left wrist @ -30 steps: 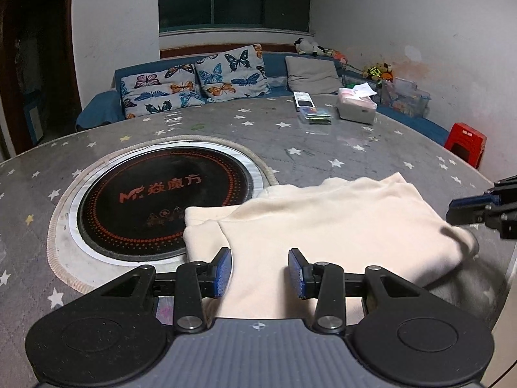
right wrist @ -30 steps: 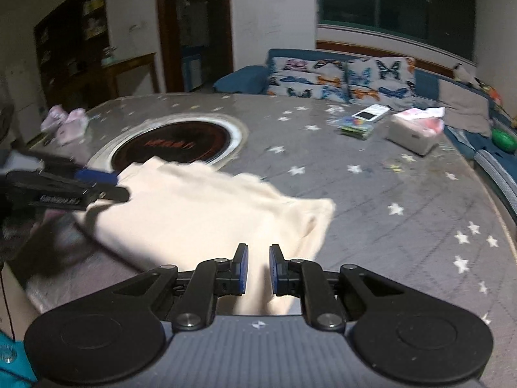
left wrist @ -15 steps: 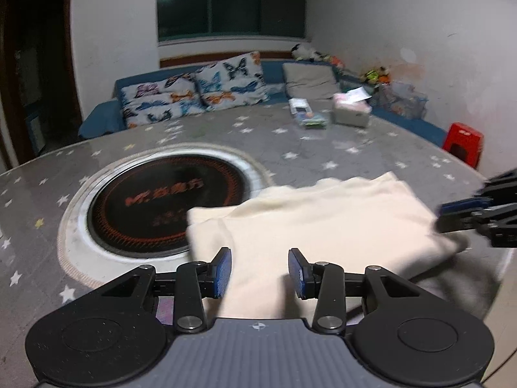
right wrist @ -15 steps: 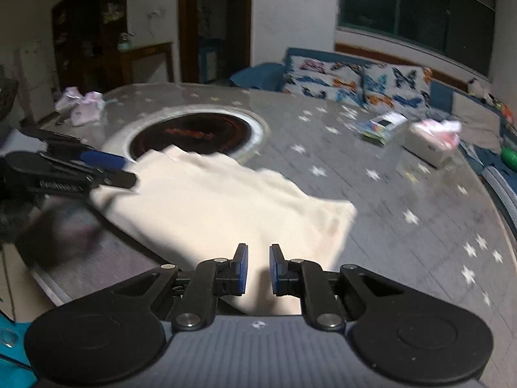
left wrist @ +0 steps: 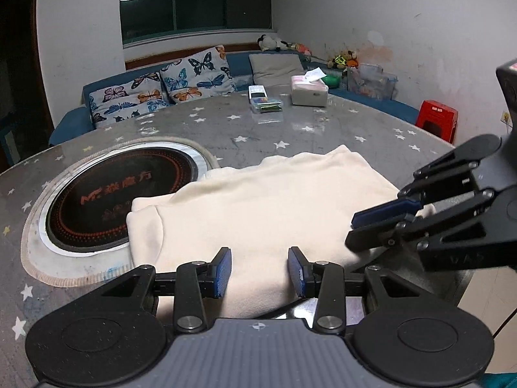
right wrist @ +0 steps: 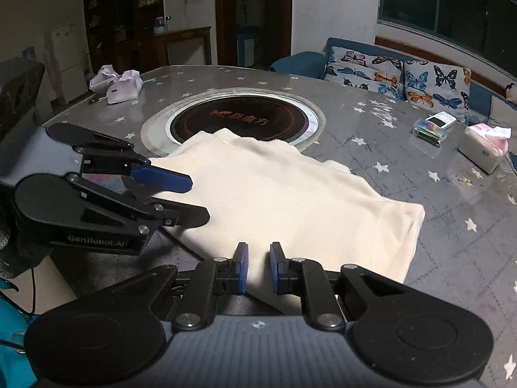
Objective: Fold clothes
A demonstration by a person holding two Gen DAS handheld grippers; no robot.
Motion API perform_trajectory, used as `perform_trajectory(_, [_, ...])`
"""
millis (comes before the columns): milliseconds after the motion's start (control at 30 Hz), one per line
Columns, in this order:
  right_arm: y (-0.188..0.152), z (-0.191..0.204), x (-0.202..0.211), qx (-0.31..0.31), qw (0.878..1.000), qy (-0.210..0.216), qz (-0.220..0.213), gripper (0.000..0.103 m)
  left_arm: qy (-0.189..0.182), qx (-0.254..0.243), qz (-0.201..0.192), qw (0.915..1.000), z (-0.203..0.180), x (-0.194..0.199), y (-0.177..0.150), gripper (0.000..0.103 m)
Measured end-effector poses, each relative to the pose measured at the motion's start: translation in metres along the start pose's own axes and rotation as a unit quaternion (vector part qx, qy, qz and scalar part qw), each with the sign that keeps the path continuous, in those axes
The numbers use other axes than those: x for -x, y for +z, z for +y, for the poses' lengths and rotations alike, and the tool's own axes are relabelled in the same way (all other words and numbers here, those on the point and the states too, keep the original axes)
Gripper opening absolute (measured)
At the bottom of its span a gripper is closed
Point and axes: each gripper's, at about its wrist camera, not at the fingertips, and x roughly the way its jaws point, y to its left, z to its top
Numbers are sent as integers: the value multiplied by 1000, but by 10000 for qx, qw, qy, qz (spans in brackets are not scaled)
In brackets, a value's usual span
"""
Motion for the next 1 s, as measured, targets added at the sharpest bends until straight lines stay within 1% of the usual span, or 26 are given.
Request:
perform_trajectory(100, [5, 1, 4, 73, 10000, 0, -47, 13, 5, 67, -36, 10000, 3, 4, 1, 42])
perform_trajectory(200, [11, 1, 7, 22, 9998, 105, -189, 13, 26, 221, -82, 9997, 10, 12, 0, 42])
perform_trajectory(267, [14, 3, 6, 15, 9996, 169, -229, 13, 86, 291, -39, 9995, 15, 14, -4, 42])
perform_trajectory(333, [13, 4, -1, 8, 9996, 234, -168, 13, 130, 362, 45, 9992, 20, 13, -9, 42])
perform_trajectory(433, [9, 6, -11, 11, 9995, 303, -14, 14, 90, 486, 97, 9987, 26, 14, -13, 42])
perform_trajectory(600, [15, 5, -6, 25, 9996, 282, -93, 14, 100, 579, -22, 9983, 32, 21, -8, 42])
perform_trajectory(667, [18, 4, -4, 19, 9995, 267, -139, 15, 171, 662, -16, 9977, 37, 19, -7, 42])
perform_trajectory(733, [19, 1, -6, -49, 9995, 274, -150, 15, 162, 781, 43, 9968, 42, 16, -9, 42])
perform_trajectory(867, [15, -2, -16, -140, 9994, 314, 6, 15, 123, 827, 68, 9965, 43, 17, -11, 42])
perform_trajectory(1000, [22, -6, -13, -92, 9996, 271, -68, 15, 110, 865, -43, 9962, 47, 21, -4, 43])
